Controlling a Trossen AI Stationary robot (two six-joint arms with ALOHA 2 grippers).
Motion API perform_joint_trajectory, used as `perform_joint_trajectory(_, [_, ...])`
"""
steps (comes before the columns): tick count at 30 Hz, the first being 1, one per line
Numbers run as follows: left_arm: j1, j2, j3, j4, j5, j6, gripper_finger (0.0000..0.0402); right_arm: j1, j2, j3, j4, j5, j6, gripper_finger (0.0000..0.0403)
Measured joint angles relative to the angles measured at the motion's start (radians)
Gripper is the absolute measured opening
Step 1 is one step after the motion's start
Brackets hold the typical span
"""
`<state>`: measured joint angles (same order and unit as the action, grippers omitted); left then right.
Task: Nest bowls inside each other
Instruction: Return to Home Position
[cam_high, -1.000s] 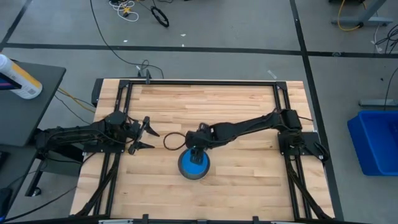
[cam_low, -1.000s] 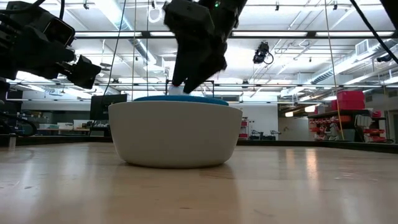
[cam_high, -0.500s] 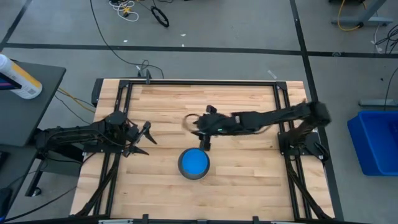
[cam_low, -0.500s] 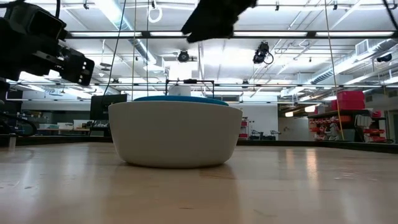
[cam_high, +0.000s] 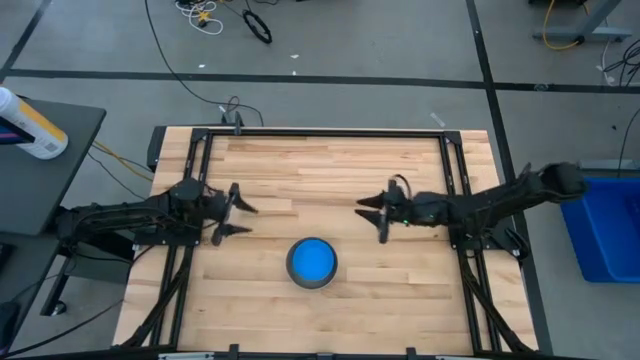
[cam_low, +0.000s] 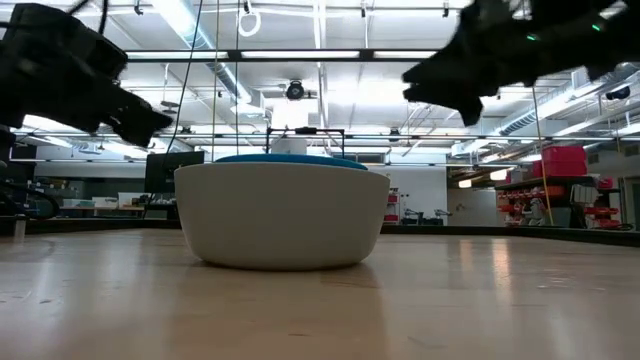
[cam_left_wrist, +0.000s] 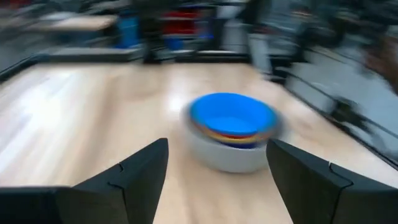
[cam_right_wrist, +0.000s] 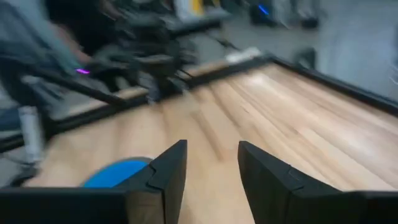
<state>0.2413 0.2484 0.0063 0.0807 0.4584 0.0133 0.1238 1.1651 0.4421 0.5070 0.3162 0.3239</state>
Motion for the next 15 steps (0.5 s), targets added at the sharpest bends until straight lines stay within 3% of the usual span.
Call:
perform_joint_trajectory(3, [0.000,0.003,0.000,-0.009,-0.181,-0.124,0.0277,0.029,-0.009,-0.163,0.277,-0.053,-0.103,0.0155])
perform_joint_trajectory(5, [0.000,0.002,0.000,-0.015,-0.270,-0.176,0.0277,0.034,-0.008,-0.273,0.504,-0.142,-0.161,0.0157])
perform_joint_trajectory(8, [0.000,0.002,0.000,-0.027,-0.305,-0.272,0.0277,0.036,-0.010,-0.422,0.785,-0.234,-0.190,0.0158])
perform_joint_trajectory(10, [0.000,0.006,0.000,-0.014,-0.245,-0.224,0.0277,0.041,-0.005,-0.426,0.772,-0.296,-0.208,0.0157])
perform_joint_trajectory(15, [0.000,-0.020,0.004,0.077,0.158,-0.060,0.0277,0.068,0.047,-0.375,0.704,-0.355,-0.231,0.0158])
